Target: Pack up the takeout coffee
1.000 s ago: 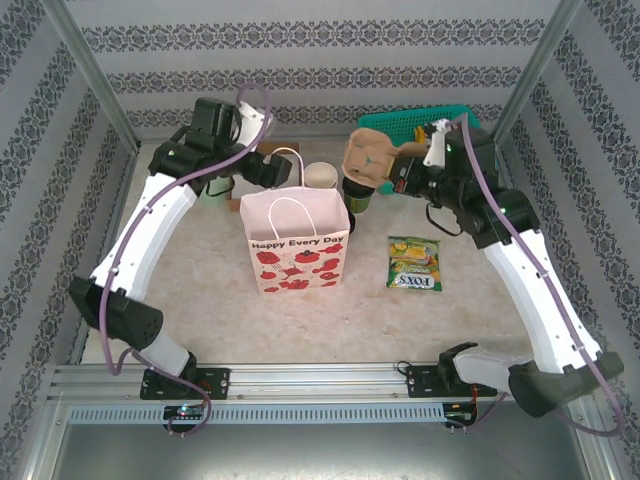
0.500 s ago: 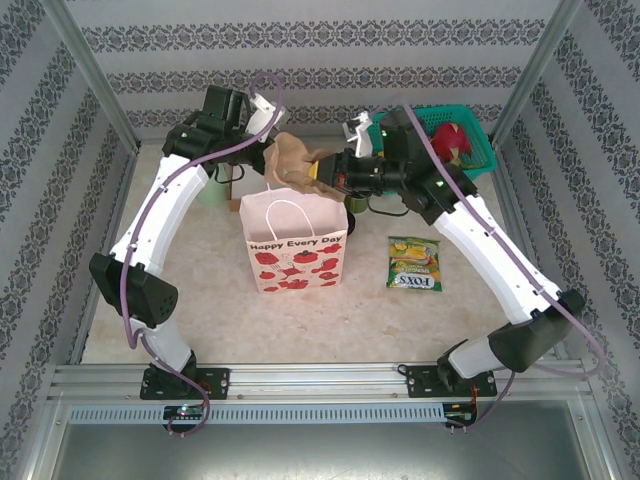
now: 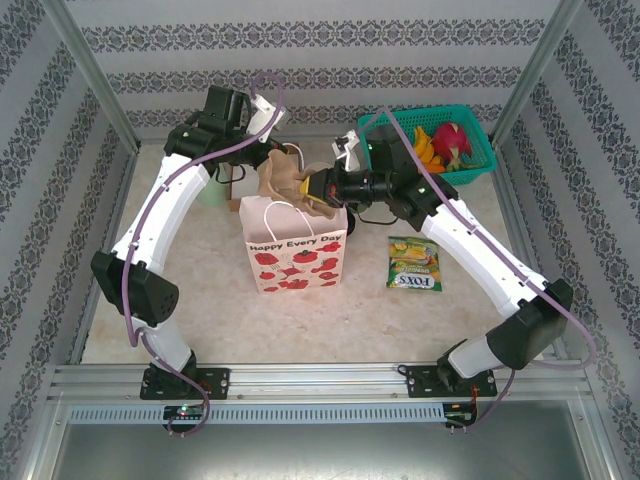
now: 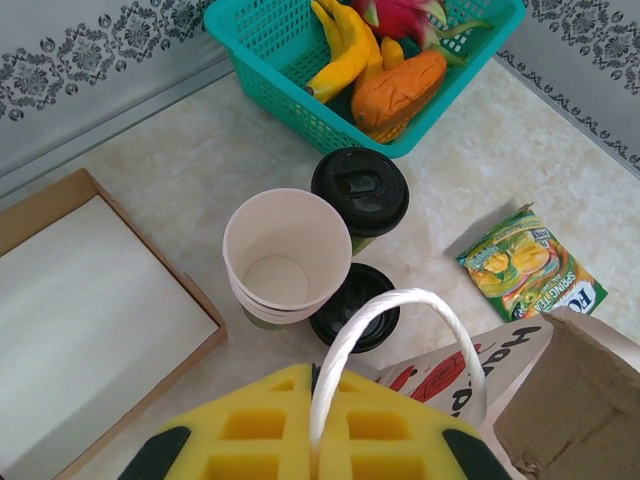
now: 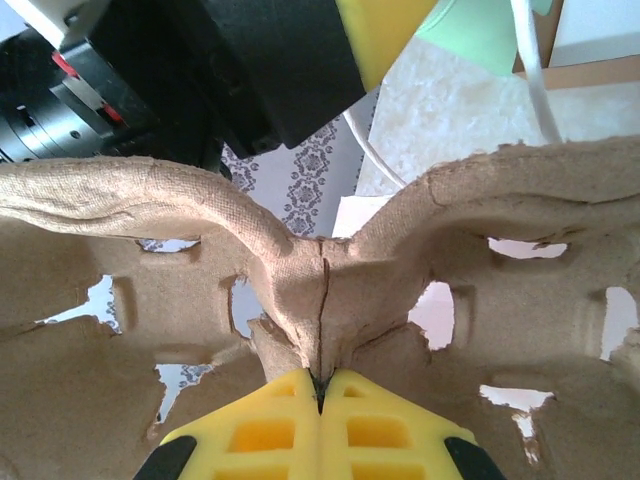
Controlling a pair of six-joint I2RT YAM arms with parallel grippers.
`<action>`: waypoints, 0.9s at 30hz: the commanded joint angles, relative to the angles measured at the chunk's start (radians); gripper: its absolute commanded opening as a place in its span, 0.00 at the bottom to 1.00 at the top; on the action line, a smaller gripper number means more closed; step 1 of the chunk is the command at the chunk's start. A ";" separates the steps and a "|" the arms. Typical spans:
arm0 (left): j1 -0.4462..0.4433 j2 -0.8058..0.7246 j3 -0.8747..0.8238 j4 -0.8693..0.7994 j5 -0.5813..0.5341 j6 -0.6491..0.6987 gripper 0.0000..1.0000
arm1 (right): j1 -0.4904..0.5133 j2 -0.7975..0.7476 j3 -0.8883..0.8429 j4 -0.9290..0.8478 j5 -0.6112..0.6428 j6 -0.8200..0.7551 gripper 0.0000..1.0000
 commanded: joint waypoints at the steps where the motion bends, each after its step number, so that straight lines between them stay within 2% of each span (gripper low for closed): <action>1: 0.021 0.006 0.030 -0.010 0.007 -0.022 0.08 | -0.006 -0.006 -0.028 0.005 -0.017 0.002 0.00; 8: 0.026 0.010 0.046 -0.003 0.032 -0.029 0.10 | 0.009 0.012 -0.032 -0.063 0.015 -0.034 0.00; 12: 0.028 0.021 0.054 0.010 0.007 -0.045 0.10 | 0.021 0.017 -0.023 -0.081 0.006 -0.044 0.00; 21: 0.027 0.044 0.066 0.031 0.009 -0.084 0.04 | 0.082 0.008 0.071 -0.075 -0.025 -0.091 0.00; 27: 0.027 0.051 0.073 0.031 0.008 -0.089 0.03 | 0.070 -0.006 0.000 -0.069 0.020 -0.069 0.00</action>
